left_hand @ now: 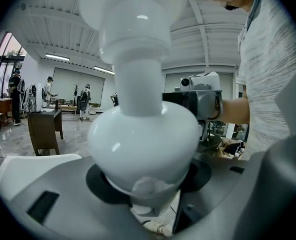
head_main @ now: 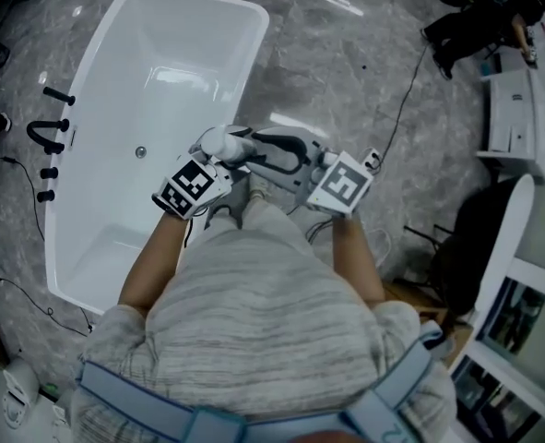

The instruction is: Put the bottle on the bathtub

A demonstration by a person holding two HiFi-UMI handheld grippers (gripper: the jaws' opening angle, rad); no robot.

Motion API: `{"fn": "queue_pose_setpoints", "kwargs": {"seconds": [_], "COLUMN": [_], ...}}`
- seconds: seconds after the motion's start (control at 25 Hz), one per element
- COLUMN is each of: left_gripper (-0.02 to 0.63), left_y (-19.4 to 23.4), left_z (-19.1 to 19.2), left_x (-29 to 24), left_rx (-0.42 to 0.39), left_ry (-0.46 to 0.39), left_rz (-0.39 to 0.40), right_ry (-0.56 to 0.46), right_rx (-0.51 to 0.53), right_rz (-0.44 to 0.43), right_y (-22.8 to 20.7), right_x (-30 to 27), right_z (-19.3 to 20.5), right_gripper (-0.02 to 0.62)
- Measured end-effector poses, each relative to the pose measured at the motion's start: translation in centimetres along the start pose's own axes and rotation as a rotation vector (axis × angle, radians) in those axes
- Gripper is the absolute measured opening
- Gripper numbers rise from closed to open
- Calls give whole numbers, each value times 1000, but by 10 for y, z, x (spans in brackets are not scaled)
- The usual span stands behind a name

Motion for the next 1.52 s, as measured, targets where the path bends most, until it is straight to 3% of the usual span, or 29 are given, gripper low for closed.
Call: {"fn": "queue_pose_setpoints", "kwargs": {"seconds": [0.16, 0.32, 0.72, 1.16, 1.52], "left_gripper": [242, 242, 241, 241, 241], "left_y": [21, 35, 44, 39, 49], "left_z": [4, 12, 54, 68, 78], "left_x": [-9, -14, -12, -23, -27], "left_rx": [-5, -31, -124, -162, -164], "left_ry": [45, 120, 408, 502, 516], "left_rz": [-10, -4, 86, 166, 190], "right_ry": [104, 163, 187, 165, 161], "right_rx": [66, 112, 127, 113, 83], "right_rz": [-135, -208, -328, -393, -396], "right_y": [-12, -25, -35, -32, -40], "right_x": [-23, -39, -62, -67, -74], "right_z": [13, 23, 43, 62, 74], "right_gripper": [185, 212, 213, 212, 212]}}
Point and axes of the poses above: the fingertips, and each gripper's own axes: x backward along the fingers, y to its left, z out of its underside, the point moved 1 cm from there along x, backward along the fingers, and after that the axes turned 8 degrees about x, right-handed, at the moved point
